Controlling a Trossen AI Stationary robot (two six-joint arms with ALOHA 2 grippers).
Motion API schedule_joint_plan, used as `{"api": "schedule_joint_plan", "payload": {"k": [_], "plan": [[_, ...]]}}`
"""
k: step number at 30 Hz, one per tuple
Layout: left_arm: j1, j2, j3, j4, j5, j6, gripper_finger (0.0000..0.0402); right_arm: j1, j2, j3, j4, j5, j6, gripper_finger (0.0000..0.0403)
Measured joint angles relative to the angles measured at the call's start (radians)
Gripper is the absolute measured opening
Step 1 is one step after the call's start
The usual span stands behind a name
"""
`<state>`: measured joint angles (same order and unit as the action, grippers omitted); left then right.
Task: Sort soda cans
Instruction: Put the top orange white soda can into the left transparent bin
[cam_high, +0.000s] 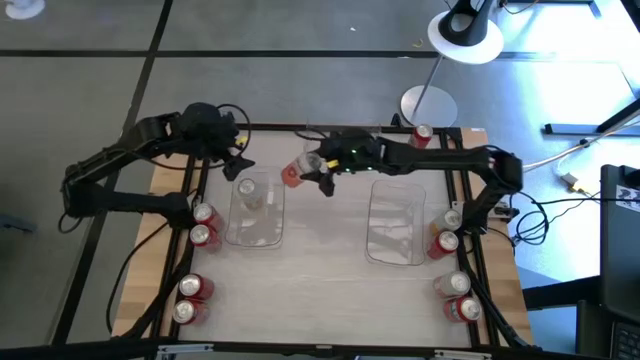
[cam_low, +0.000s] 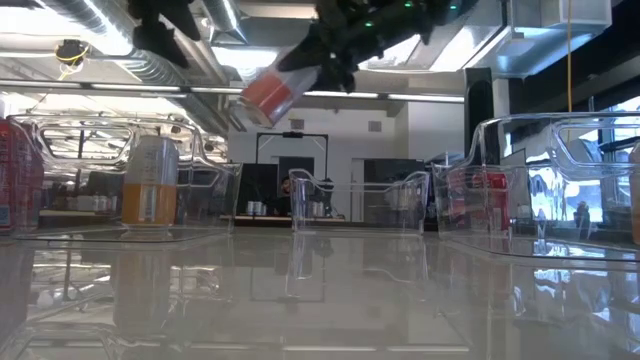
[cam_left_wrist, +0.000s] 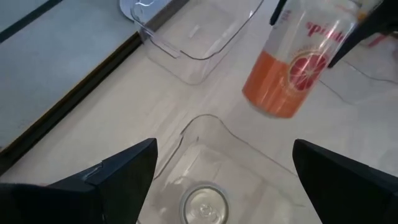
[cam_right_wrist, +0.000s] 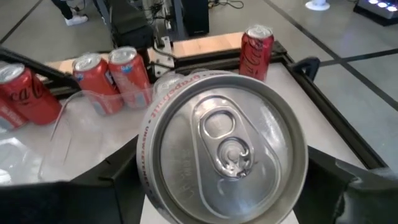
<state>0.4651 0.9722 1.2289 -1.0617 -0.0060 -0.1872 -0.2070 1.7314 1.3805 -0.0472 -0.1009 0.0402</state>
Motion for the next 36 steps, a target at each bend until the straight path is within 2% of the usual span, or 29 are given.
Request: {"api": "schedule_joint_plan", "payload": {"k": [4,13,25,36], "plan": [[0.000,-0.004,0.000,-0.017,-0.023,-0.024,0.0363,0.000,0.078,0.086,-0.010,-0.001,0.000,0.0286],[-0.001,0.007,-0.032,-0.030,-0.024,-0.050,0.0363,0.001,0.231,0.190,0.013,-0.034,-0.020,0.0286],[-0.001,0.008,-0.110,-0.011,-0.024,-0.071,0.0363,0.026,0.342,0.197,0.079,-0.087,-0.083,0.0288],[-0.001,0.009,-0.143,0.016,-0.024,-0.079,0.0363,0.024,0.406,0.197,0.114,-0.076,-0.076,0.0295]]}}
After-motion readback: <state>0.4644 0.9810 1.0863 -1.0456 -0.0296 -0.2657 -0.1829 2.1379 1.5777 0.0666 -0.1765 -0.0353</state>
